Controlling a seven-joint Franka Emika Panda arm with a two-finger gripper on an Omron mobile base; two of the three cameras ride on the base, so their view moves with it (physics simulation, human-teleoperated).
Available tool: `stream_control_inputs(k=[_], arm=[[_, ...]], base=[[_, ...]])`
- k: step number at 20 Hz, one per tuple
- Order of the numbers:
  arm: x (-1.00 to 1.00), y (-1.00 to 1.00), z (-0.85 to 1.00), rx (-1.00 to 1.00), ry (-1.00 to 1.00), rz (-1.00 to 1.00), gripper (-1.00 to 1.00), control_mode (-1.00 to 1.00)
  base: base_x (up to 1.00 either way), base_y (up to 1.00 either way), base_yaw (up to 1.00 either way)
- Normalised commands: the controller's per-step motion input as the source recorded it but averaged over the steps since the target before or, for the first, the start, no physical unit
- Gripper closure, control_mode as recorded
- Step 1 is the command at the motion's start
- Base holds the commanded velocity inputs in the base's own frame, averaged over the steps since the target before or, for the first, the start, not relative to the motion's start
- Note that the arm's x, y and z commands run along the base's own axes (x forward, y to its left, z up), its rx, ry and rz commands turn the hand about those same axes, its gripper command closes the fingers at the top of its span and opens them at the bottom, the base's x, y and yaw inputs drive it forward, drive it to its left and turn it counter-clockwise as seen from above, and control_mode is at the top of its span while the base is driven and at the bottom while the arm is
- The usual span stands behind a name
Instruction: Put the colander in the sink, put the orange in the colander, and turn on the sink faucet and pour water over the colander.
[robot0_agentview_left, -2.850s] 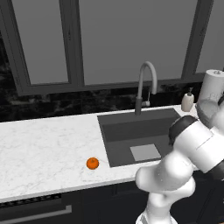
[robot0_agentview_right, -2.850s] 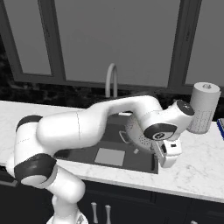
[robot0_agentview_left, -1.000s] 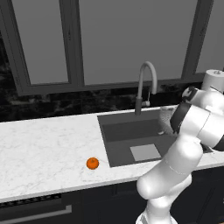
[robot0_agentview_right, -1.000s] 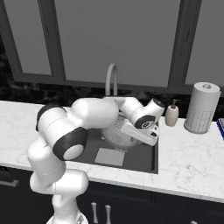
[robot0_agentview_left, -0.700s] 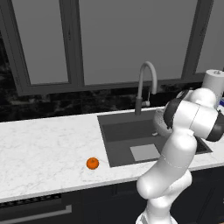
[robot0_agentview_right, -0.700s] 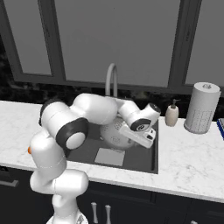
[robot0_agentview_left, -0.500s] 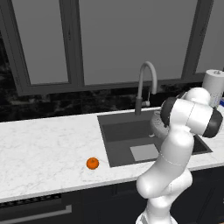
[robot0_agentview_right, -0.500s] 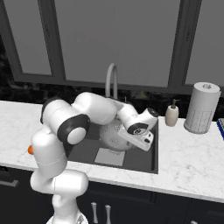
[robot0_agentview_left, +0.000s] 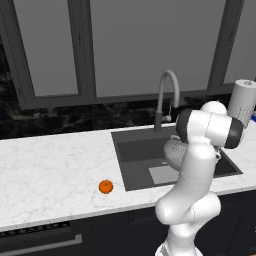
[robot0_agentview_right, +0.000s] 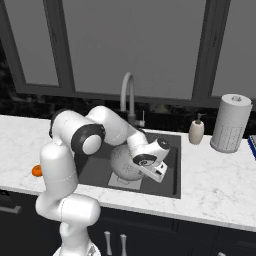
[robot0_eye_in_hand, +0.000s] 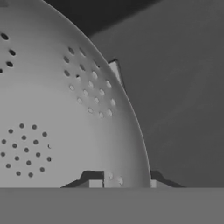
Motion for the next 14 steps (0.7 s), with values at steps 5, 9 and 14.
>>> stream_control_inputs(k=[5, 9, 14], arm=[[0.11, 0.0, -0.63, -0.08, 0.0, -0.08, 1.0, -1.0], [0.16, 0.03, -0.57, -0.06, 0.0, -0.08, 1.0, -1.0], [0.16, 0.0, -0.51, -0.02, -0.01, -0.08, 1.0, -1.0]], base=[[0.0, 0.0, 0.0], [0.0, 0.0, 0.0], [0.0, 0.0, 0.0]])
